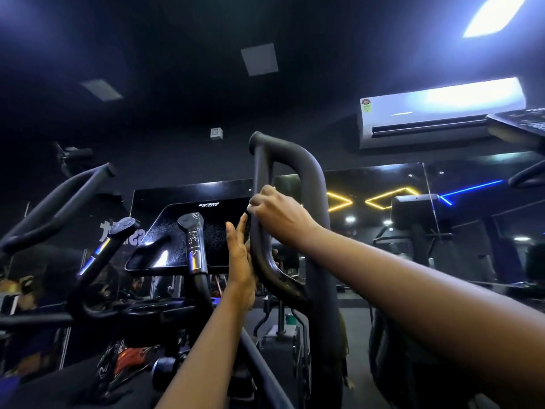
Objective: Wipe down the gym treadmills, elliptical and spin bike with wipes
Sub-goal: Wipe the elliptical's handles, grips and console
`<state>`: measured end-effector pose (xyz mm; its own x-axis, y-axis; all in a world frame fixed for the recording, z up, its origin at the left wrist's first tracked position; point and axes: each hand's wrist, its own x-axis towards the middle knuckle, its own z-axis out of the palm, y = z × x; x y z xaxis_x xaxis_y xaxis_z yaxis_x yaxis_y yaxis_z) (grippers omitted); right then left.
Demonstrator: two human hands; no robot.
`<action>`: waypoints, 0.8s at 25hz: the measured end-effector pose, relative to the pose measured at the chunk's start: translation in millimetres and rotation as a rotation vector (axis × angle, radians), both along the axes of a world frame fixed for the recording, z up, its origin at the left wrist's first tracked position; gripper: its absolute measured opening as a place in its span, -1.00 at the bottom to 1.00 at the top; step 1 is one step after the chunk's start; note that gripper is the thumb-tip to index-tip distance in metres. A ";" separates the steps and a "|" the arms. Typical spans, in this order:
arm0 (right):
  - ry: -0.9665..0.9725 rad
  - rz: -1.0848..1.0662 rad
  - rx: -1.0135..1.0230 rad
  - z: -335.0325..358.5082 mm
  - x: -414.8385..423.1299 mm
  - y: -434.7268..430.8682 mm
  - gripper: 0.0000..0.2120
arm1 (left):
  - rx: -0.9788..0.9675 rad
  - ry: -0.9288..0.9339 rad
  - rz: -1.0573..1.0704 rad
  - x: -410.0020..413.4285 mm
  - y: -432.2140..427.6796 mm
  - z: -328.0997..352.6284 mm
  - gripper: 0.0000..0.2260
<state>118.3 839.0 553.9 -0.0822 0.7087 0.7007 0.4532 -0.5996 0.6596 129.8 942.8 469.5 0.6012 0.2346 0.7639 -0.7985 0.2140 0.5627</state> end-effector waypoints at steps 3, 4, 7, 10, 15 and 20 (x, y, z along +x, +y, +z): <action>-0.130 0.108 -0.052 -38.1 7.8 -8.1 -0.72 | 0.025 0.056 0.025 -3.7 6.9 -1.6 -0.32; -0.127 0.117 -0.085 -52.8 9.1 -9.7 -0.80 | 0.028 0.074 0.055 -4.0 8.2 -3.1 -0.36; 0.062 0.182 -0.107 -93.0 4.6 -21.0 -0.87 | 0.030 0.063 0.061 -3.4 7.1 -4.7 -0.56; 0.264 0.324 0.053 -106.5 -5.8 -43.9 -0.81 | 0.092 0.034 0.092 -9.8 -0.2 -4.6 -0.66; 0.430 0.474 0.507 -53.6 -1.8 -29.1 -0.77 | 0.061 0.027 0.207 10.7 -15.4 -11.6 -0.31; 0.431 0.410 0.449 -38.2 13.5 -9.0 -0.85 | -0.087 -0.017 0.205 5.6 -24.2 -8.1 -0.33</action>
